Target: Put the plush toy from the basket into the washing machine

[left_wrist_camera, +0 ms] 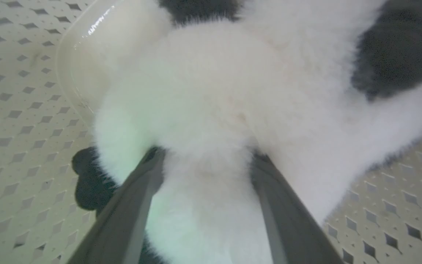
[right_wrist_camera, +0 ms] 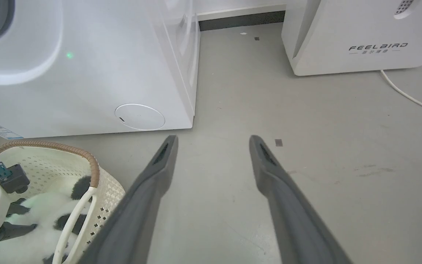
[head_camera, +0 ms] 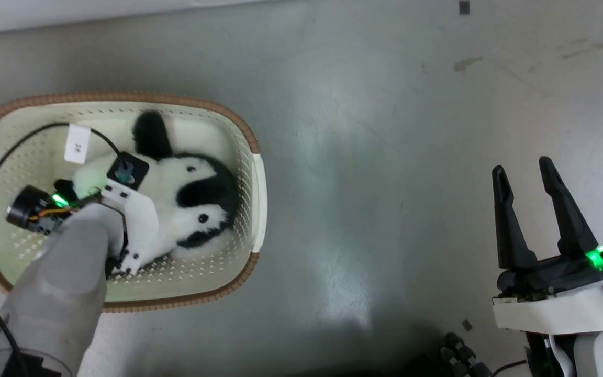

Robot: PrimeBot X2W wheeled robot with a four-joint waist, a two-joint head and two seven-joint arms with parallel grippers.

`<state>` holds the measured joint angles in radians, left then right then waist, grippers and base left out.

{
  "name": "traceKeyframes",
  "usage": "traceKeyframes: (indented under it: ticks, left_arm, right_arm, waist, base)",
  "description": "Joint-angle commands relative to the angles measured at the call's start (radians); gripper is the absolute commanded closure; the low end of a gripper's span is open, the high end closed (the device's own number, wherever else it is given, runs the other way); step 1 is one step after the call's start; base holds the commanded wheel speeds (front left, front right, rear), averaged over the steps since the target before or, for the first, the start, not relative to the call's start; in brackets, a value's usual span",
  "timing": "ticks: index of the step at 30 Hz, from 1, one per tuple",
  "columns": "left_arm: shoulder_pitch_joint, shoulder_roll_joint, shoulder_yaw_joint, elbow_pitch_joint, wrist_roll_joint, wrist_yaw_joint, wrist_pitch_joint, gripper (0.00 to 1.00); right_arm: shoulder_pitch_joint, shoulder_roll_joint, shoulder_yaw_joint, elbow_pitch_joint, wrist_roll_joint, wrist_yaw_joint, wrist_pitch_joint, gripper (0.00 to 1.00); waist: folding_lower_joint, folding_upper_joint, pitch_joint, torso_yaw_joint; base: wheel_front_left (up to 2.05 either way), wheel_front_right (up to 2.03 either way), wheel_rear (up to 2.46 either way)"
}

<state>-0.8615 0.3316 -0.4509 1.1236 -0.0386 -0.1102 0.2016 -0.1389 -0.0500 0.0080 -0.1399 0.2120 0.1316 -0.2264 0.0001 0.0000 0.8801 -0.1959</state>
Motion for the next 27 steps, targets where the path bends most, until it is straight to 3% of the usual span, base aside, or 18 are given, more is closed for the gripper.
traceKeyframes:
  ticks: [1, 9, 10, 11, 19, 27]
  left_arm:
    - [-0.011, 0.007, -0.016, 0.036, -0.002, -0.007, 0.012, 0.00]
    - [-0.065, 0.019, -0.064, 0.118, -0.029, -0.016, 0.032, 0.00]
    - [-0.069, 0.019, -0.070, 0.129, -0.035, -0.017, 0.038, 0.55]
    - [-0.074, 0.019, -0.077, 0.139, -0.043, -0.018, 0.041, 1.00]
    - [-0.074, 0.014, -0.110, 0.160, -0.105, -0.020, 0.024, 1.00]
    - [-0.028, -0.015, -0.089, 0.159, -0.170, -0.018, -0.072, 1.00]
  right_arm:
    - [-0.026, 0.000, 0.003, -0.008, 0.007, -0.001, -0.010, 0.00]
    - [-0.042, 0.000, 0.014, -0.014, 0.023, -0.001, -0.026, 0.00]
    - [-0.045, 0.000, 0.014, -0.013, 0.025, -0.001, -0.028, 0.00]
    - [-0.047, 0.000, 0.012, -0.012, 0.027, -0.001, -0.030, 0.00]
    - [-0.060, 0.000, -0.001, -0.004, 0.025, -0.001, -0.035, 0.00]
    - [-0.058, 0.000, -0.015, 0.019, -0.002, -0.001, -0.035, 0.00]
  waist:
    - [-0.0001, 0.0000, 0.022, -0.010]
    - [-0.0001, 0.0000, 0.091, -0.029]
    - [-0.0001, 0.0000, 0.097, -0.031]
    - [-0.0001, 0.0000, 0.103, -0.033]
    - [-0.0001, 0.0000, 0.082, -0.031]
    - [-0.0001, 0.0000, -0.041, -0.007]
  base:
    - [0.00, 0.00, 0.00]
    - [0.00, 0.00, 0.00]
    - [0.00, 0.00, 0.00]
    - [0.00, 0.00, 0.00]
    - [0.00, 0.00, 0.00]
    - [0.00, 0.00, 0.00]
